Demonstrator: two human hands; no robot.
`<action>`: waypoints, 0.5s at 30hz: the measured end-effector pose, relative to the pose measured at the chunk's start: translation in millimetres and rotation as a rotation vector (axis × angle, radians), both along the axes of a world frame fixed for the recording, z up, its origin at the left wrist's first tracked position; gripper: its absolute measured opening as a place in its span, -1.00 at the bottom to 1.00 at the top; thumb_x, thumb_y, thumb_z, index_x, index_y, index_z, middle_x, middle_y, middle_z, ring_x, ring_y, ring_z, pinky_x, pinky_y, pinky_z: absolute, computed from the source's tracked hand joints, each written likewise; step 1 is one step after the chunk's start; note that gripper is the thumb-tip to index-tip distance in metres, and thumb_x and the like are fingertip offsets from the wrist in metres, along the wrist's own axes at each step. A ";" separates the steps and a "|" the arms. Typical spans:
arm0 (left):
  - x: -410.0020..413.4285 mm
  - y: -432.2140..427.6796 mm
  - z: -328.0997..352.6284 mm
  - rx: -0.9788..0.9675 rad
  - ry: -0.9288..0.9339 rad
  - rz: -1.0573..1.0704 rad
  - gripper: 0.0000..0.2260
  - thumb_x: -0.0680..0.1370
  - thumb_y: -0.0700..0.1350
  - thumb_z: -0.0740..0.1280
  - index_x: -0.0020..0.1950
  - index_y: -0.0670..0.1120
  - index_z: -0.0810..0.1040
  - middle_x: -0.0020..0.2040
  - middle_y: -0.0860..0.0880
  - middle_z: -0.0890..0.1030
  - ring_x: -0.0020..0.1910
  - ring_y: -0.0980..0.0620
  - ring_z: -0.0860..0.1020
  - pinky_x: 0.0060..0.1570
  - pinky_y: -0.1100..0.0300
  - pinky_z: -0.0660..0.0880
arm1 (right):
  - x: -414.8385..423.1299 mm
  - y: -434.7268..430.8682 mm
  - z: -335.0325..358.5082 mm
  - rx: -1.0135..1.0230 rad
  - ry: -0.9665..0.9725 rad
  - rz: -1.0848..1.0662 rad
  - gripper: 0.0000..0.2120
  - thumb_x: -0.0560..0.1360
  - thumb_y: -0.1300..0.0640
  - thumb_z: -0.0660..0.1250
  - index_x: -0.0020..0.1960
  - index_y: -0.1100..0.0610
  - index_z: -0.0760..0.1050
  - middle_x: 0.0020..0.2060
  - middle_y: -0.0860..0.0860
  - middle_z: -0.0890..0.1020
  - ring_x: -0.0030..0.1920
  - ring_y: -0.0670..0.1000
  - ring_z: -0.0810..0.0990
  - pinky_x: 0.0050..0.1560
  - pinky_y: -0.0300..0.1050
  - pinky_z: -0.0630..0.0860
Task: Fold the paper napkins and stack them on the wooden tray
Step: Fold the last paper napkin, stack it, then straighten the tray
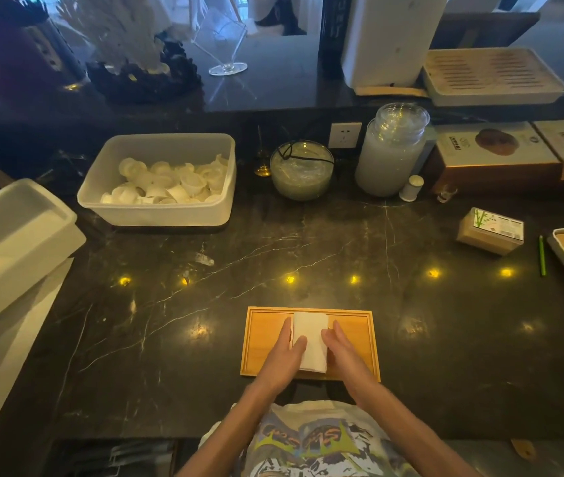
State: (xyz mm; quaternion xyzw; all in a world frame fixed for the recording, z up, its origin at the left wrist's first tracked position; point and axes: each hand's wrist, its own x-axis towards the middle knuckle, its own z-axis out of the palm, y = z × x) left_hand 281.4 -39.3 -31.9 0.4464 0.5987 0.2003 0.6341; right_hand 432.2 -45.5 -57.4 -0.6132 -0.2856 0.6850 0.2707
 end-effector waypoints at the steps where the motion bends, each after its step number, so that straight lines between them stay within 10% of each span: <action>1: -5.9 -1.2 0.0 0.047 0.002 -0.012 -0.47 0.73 -0.05 0.13 0.65 0.06 -0.03 0.53 0.03 0.28 0.45 0.03 0.36 0.42 0.02 0.42 | 7.5 -1.8 1.5 0.067 -0.039 0.010 -0.41 0.64 -0.13 0.16 0.60 -0.12 0.03 0.54 0.04 0.30 0.39 0.04 0.41 0.15 -0.16 0.51; 6: -42.3 -4.2 -7.8 0.226 0.113 -0.255 -0.42 0.67 0.05 0.24 0.61 0.25 0.02 0.51 0.24 0.13 0.51 0.16 0.14 0.51 0.01 0.24 | 37.6 -13.0 6.7 0.368 -0.189 0.236 -0.45 0.56 -0.09 0.33 0.45 -0.40 0.18 0.43 -0.13 0.32 0.39 -0.09 0.38 0.05 -0.37 0.55; 15: -38.4 0.1 -27.8 0.212 0.210 -0.365 -0.41 0.64 0.09 0.30 0.59 0.29 0.08 0.50 0.09 0.28 0.44 0.10 0.31 0.38 0.17 0.41 | 39.4 -9.4 -6.5 0.408 -0.339 0.479 -0.45 0.59 -0.02 0.33 0.52 -0.23 0.23 0.40 -0.13 0.36 0.42 -0.11 0.34 0.41 -0.14 0.38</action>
